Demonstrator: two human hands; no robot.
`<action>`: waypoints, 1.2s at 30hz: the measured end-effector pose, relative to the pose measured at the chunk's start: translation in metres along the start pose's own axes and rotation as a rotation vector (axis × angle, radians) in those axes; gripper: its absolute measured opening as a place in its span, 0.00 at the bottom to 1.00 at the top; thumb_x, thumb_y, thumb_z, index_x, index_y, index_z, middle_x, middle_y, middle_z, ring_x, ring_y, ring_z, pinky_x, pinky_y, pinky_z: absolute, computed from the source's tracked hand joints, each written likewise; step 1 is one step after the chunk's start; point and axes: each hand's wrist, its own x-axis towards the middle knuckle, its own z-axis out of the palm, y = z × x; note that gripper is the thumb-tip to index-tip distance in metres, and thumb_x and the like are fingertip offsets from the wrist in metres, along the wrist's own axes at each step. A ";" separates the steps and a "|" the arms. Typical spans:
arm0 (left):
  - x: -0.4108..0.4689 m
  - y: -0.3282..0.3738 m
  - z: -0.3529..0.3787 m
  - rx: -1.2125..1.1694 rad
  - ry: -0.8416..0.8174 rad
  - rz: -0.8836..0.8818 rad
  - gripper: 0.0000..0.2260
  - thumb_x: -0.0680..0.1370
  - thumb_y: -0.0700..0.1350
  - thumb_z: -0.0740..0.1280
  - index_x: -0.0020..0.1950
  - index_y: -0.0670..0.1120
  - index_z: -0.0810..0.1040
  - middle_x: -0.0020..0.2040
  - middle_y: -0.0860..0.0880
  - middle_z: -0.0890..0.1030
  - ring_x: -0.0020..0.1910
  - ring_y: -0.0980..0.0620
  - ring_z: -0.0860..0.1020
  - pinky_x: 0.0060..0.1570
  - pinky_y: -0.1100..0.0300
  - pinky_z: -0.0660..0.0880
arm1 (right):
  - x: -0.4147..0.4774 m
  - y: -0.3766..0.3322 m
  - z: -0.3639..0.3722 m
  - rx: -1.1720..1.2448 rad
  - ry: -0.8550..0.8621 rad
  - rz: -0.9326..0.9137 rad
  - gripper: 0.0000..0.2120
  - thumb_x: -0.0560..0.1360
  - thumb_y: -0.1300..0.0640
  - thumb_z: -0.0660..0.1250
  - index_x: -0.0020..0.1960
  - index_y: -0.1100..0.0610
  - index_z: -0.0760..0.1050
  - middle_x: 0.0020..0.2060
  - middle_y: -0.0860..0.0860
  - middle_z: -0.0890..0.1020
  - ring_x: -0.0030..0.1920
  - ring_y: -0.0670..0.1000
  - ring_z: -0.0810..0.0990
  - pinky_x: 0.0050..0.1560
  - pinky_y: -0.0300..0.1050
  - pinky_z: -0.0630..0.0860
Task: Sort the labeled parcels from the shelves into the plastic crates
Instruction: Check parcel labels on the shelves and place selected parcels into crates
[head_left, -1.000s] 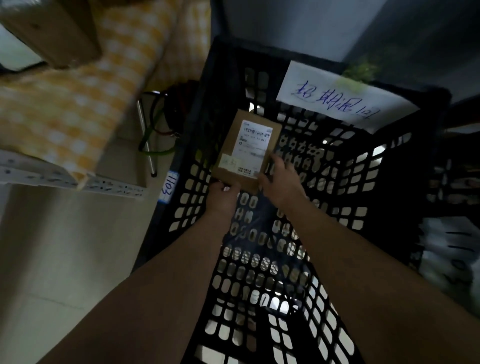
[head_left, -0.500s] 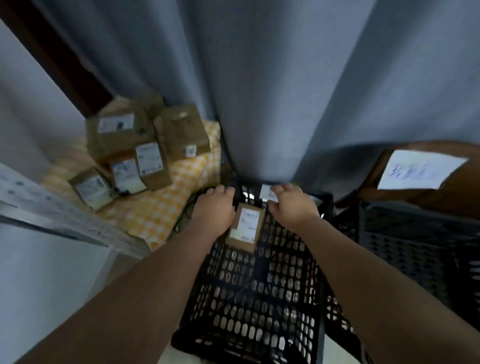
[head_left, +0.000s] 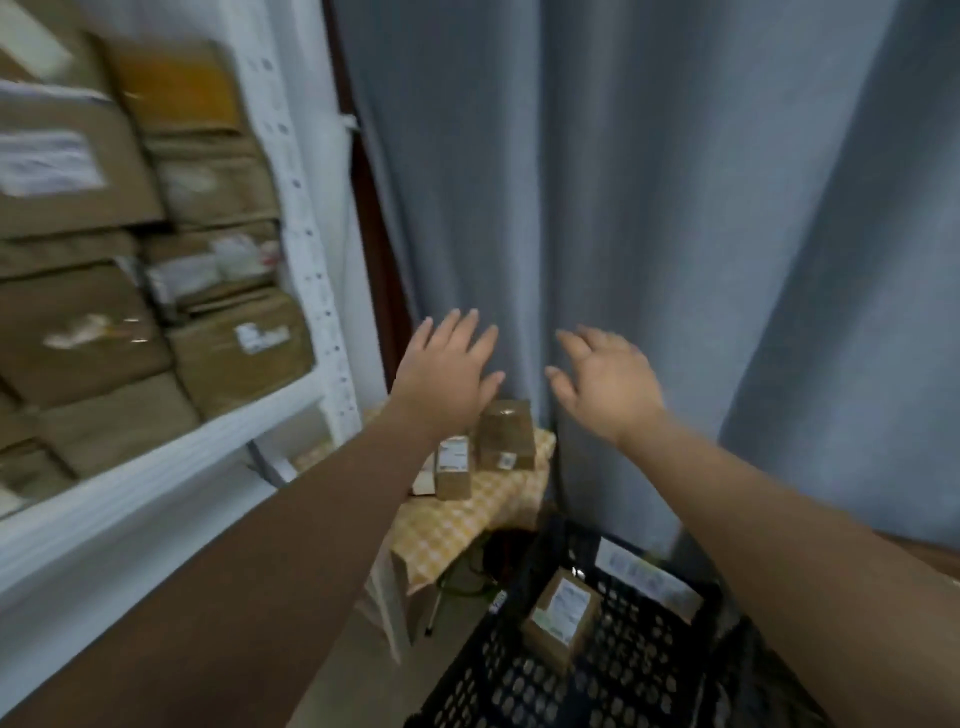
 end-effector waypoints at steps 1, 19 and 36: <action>-0.012 -0.005 -0.018 0.030 0.023 -0.040 0.26 0.81 0.57 0.55 0.77 0.49 0.60 0.77 0.44 0.59 0.77 0.45 0.56 0.73 0.48 0.50 | 0.001 -0.011 -0.015 0.020 0.041 -0.038 0.27 0.79 0.44 0.55 0.73 0.56 0.66 0.70 0.59 0.70 0.70 0.60 0.67 0.70 0.53 0.61; -0.407 -0.187 -0.300 0.490 0.014 -0.683 0.26 0.82 0.60 0.48 0.79 0.54 0.50 0.79 0.48 0.50 0.78 0.47 0.48 0.74 0.49 0.44 | -0.106 -0.404 -0.172 0.295 0.148 -0.714 0.26 0.81 0.43 0.51 0.76 0.51 0.59 0.75 0.52 0.63 0.75 0.53 0.58 0.74 0.48 0.50; -0.826 -0.299 -0.457 0.656 0.052 -1.178 0.28 0.81 0.60 0.53 0.78 0.52 0.54 0.78 0.47 0.57 0.77 0.45 0.55 0.74 0.49 0.52 | -0.357 -0.817 -0.229 0.791 0.012 -1.121 0.25 0.81 0.46 0.55 0.75 0.53 0.61 0.73 0.49 0.66 0.73 0.49 0.62 0.71 0.47 0.60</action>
